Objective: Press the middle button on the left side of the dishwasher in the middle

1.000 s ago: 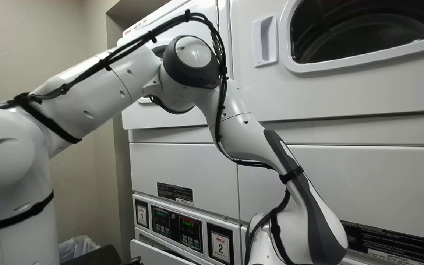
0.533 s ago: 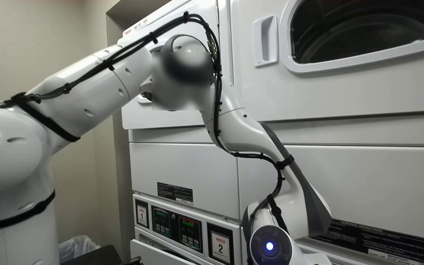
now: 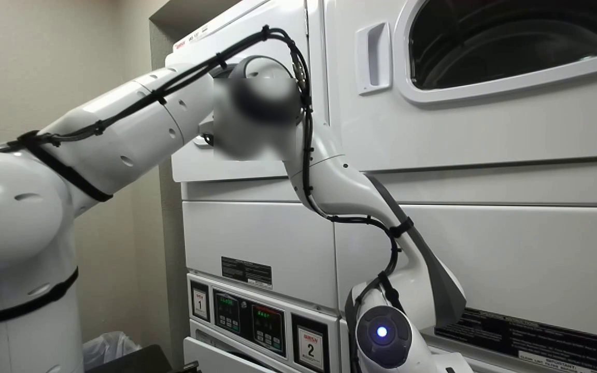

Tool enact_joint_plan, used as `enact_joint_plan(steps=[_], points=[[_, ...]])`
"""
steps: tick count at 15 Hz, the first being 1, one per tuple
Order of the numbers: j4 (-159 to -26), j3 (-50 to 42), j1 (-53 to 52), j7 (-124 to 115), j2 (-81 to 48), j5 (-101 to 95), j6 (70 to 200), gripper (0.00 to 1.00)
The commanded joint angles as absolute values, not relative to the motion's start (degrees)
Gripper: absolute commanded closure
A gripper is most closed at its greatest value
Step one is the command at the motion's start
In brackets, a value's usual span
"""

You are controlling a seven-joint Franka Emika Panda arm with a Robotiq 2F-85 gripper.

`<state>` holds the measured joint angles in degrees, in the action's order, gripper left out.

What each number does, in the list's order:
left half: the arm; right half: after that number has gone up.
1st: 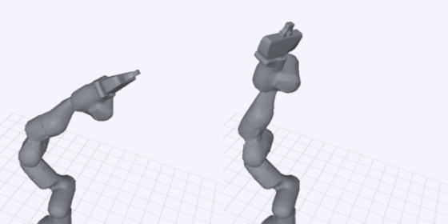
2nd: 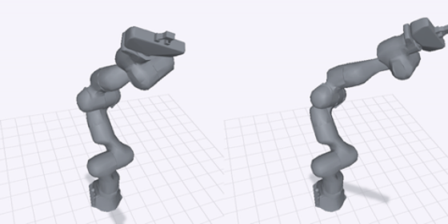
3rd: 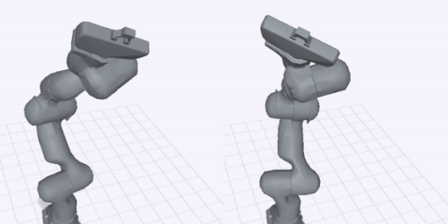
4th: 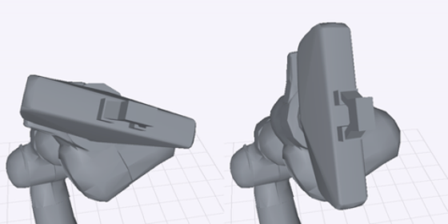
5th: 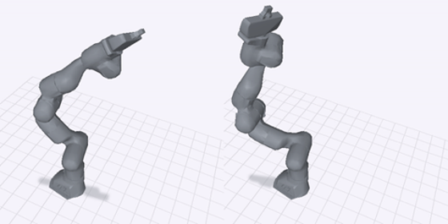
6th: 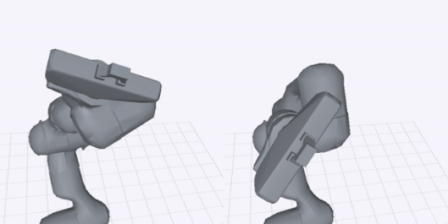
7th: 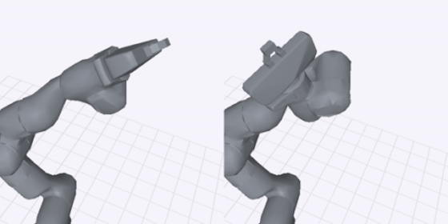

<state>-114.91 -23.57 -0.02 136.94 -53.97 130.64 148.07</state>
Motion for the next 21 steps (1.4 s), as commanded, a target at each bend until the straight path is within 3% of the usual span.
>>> enact_joint_plan(steps=[1,11,21], points=[[-110.0,-24.3,-0.7,141.6,-58.8,137.3,147.1,1.0],[-110.7,-21.8,3.7,144.9,-60.6,148.6,128.2,1.0],[-108.9,-22.5,-0.5,129.2,-59.5,124.7,148.9,1.0]])
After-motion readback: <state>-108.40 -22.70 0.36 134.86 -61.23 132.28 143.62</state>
